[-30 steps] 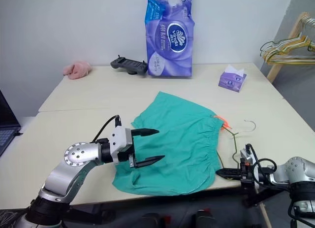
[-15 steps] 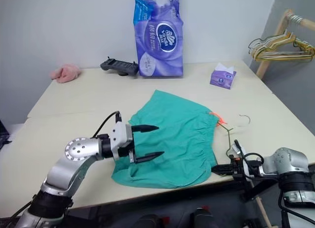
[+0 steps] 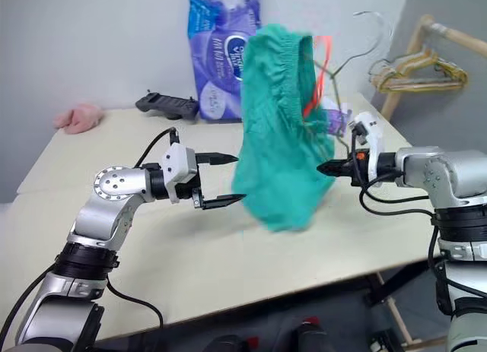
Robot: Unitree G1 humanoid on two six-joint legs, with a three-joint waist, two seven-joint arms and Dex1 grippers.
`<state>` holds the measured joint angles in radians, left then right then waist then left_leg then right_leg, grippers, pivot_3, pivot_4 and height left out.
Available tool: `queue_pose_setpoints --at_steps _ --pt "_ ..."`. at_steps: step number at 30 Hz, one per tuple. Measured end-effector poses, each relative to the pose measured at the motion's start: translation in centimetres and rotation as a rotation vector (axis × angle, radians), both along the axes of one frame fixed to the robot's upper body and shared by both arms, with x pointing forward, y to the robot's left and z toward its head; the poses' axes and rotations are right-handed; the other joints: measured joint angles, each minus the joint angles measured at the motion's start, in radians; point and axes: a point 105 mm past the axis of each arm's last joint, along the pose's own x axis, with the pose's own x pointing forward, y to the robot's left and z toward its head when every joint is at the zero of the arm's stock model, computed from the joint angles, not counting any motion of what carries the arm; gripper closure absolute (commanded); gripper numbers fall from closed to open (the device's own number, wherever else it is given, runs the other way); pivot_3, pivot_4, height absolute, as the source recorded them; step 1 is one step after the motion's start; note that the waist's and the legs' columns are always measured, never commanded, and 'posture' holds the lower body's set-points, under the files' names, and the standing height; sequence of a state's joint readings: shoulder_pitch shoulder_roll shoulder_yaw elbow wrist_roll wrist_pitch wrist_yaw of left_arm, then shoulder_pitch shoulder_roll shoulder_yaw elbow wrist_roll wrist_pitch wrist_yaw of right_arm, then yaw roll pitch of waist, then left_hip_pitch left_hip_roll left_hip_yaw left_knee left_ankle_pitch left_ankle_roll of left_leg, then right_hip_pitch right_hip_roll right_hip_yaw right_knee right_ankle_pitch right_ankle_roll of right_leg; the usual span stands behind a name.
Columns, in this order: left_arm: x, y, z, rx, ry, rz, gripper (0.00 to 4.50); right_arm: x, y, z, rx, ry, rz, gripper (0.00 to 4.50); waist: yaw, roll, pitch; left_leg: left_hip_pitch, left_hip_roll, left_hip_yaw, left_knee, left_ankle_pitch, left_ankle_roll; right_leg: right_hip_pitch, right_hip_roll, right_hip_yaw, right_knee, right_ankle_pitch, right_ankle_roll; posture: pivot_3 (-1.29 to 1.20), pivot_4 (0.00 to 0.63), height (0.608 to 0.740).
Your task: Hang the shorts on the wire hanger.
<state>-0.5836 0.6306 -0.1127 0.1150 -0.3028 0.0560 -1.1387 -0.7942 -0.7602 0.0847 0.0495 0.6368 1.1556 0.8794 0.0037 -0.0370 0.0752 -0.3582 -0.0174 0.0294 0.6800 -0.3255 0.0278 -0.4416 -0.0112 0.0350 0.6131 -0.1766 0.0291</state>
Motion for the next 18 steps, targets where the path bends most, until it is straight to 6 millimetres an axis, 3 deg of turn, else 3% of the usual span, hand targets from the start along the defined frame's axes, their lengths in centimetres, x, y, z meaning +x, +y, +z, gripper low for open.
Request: queue_pose_setpoints --at_steps 3,6,10,15,18 --pt "0.8 0.1 0.9 0.009 -0.01 0.001 0.03 0.3 0.3 -1.6 -0.112 -0.029 0.027 4.5 0.029 0.002 -0.001 -0.033 -0.007 -0.001 0.004 0.003 -0.005 -0.033 -0.008 -0.003 0.01 0.0 -0.001 0.12 0.023 0.74" --pt "1.9 0.0 3.0 0.004 -0.056 0.007 0.03 1.0 -0.1 -2.4 -0.181 -0.07 0.015 4.5 0.035 0.003 -0.001 -0.048 -0.01 -0.004 0.017 0.003 -0.006 -0.042 -0.014 -0.018 0.012 -0.001 -0.001 0.12 0.023 0.74" --pt "2.1 -0.2 4.2 0.008 -0.074 -0.009 0.03 1.8 -0.6 -2.5 -0.256 -0.151 0.013 4.5 0.043 0.003 -0.001 -0.039 -0.012 -0.004 0.019 0.002 -0.004 -0.031 -0.016 -0.02 0.006 0.0 -0.001 0.13 0.031 0.74" --pt "2.3 0.5 5.6 0.047 -0.055 -0.018 0.03 3.3 -2.0 -3.3 -0.39 -0.271 -0.021 4.5 0.045 0.005 0.001 -0.022 -0.007 -0.004 0.018 0.001 0.003 -0.013 -0.007 -0.02 0.006 0.001 -0.003 0.14 0.033 0.74" --pt "3.4 1.0 8.0 0.021 -0.067 0.018 0.03 4.1 -2.8 -3.9 -0.495 -0.365 -0.027 4.5 0.044 0.005 0.001 -0.018 -0.007 -0.004 0.019 0.002 0.004 -0.009 -0.005 -0.02 0.008 0.002 -0.003 0.14 0.033 0.74"
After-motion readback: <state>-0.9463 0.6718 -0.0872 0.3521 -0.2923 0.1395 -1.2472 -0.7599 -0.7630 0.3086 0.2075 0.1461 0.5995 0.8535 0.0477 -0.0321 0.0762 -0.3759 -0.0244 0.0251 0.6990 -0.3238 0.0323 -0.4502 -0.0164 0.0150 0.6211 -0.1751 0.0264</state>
